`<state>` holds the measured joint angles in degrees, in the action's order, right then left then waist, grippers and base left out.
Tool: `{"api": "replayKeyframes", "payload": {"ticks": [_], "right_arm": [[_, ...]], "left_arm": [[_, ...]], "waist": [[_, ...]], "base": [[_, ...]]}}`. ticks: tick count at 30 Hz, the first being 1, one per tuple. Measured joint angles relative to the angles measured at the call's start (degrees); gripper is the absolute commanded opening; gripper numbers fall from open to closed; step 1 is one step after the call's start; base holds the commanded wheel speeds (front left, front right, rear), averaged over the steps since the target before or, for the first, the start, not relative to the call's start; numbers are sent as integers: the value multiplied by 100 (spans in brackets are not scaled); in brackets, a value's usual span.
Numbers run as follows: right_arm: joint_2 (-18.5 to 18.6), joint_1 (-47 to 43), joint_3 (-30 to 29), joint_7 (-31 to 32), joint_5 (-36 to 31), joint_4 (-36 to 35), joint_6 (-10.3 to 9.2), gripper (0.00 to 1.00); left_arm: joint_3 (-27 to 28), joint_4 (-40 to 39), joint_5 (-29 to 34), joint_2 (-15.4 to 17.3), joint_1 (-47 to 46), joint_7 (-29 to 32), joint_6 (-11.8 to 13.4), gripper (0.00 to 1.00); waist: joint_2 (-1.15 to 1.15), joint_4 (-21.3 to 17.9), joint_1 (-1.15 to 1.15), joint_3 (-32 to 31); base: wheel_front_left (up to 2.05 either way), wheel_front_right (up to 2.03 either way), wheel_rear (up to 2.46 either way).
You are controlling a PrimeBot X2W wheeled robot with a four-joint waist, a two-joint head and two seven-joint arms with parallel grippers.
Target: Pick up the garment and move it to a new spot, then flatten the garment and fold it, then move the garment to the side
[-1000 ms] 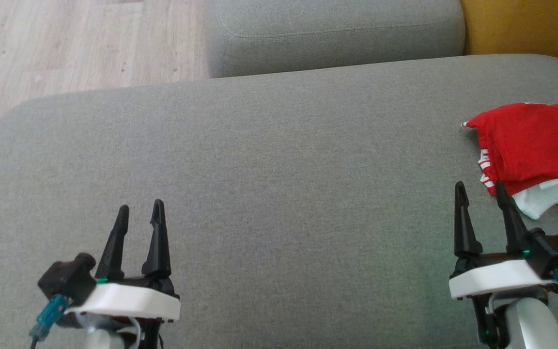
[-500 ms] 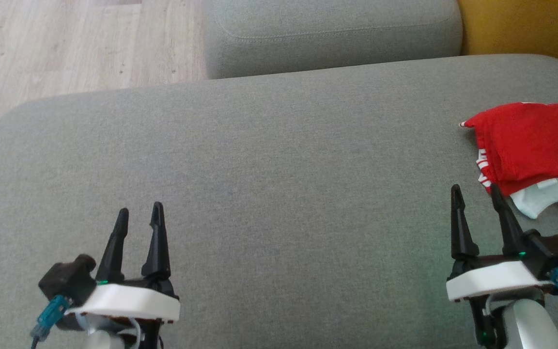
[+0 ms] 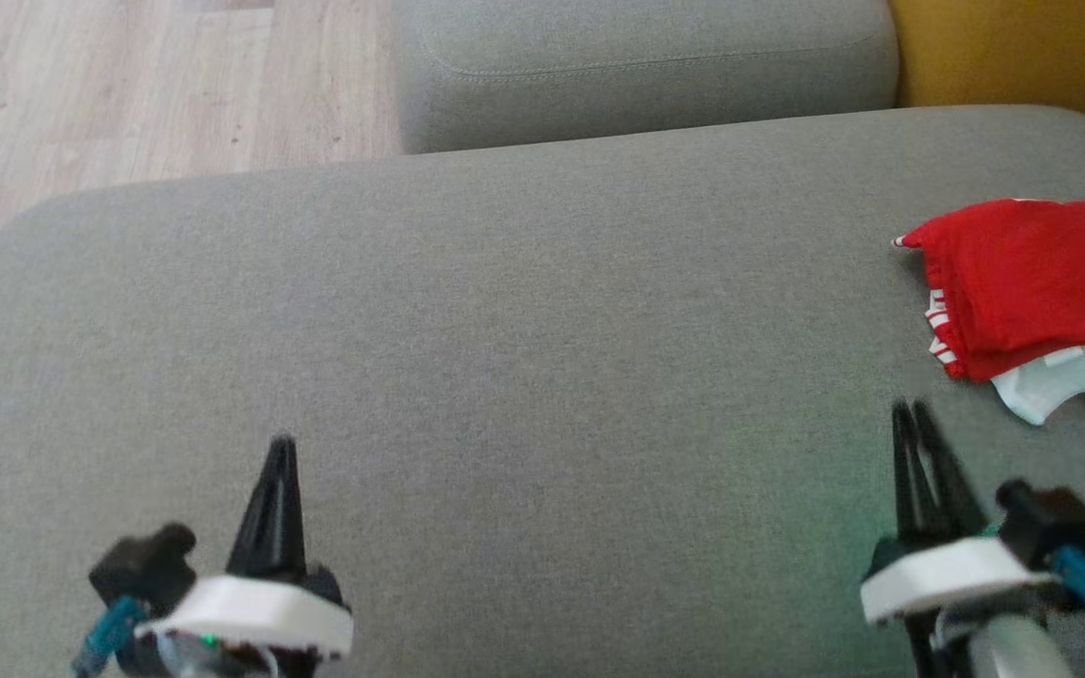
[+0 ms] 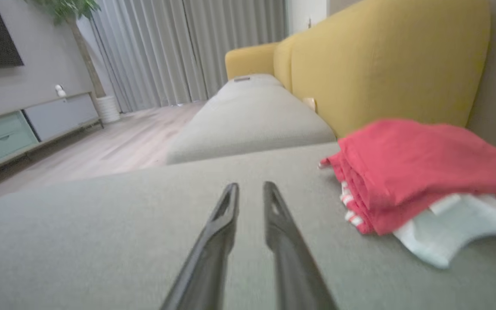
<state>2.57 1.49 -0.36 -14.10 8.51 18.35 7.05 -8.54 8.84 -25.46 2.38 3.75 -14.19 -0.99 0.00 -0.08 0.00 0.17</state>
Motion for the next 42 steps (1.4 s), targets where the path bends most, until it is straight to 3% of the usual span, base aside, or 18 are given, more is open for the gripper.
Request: {"api": "replayKeyframes", "payload": {"ticks": [42], "right_arm": [[-5,-86,-208,656,2640,22,0,0]], "left_arm": [[258,280,-2192,15,-53,579,-162,0]], "waist": [[0,3,0,0]], "base": [[0,0,0]]}}
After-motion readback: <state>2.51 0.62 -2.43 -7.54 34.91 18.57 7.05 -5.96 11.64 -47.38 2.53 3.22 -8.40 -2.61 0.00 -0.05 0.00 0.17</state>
